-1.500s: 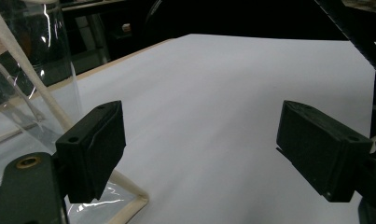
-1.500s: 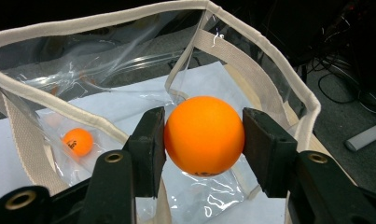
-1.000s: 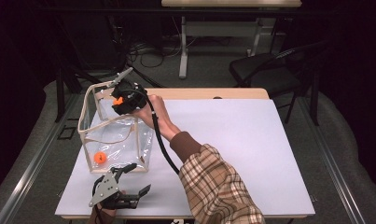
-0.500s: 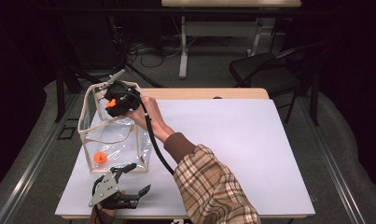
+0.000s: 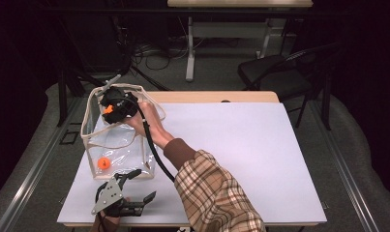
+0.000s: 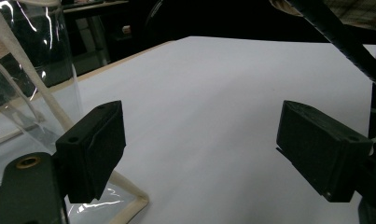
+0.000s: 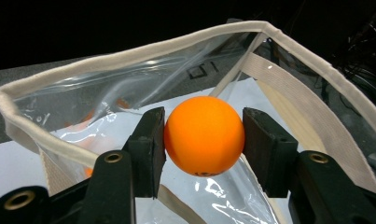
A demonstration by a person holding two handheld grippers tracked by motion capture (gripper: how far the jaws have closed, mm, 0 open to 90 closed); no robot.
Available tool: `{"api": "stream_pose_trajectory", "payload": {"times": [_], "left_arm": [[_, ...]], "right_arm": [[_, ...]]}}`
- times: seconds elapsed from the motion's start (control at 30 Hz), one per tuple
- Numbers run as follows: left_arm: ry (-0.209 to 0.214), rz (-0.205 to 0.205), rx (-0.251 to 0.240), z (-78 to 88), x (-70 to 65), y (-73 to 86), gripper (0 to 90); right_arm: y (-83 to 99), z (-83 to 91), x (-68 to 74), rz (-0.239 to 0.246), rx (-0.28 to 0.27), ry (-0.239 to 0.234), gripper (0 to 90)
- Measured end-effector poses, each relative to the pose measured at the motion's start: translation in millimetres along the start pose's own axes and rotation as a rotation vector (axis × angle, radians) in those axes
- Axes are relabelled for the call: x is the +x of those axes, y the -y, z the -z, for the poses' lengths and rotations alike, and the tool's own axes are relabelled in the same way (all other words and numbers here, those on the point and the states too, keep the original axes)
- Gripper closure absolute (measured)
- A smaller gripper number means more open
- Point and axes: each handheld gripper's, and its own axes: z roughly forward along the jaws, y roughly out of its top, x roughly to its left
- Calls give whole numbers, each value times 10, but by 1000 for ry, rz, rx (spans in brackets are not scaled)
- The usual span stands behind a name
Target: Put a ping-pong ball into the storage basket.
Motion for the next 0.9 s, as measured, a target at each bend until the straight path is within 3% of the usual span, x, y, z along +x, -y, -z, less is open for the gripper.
{"api": "stream_pose_trajectory", "payload": {"times": [0.33, 0.47, 0.7, 0.9], "left_arm": [[1, 1, -4, 7, 4, 3, 155], [0, 3, -4, 11, 3, 4, 155], [1, -1, -2, 11, 4, 2, 155], [-1, -1, -3, 5, 0, 2, 155]], "right_arm": [[-29, -147, 114, 13, 13, -18, 500], [-31, -151, 139, 8, 6, -42, 402], [-19, 39, 103, -2, -18, -66, 281], [93, 259, 22, -8, -37, -55, 195]]}}
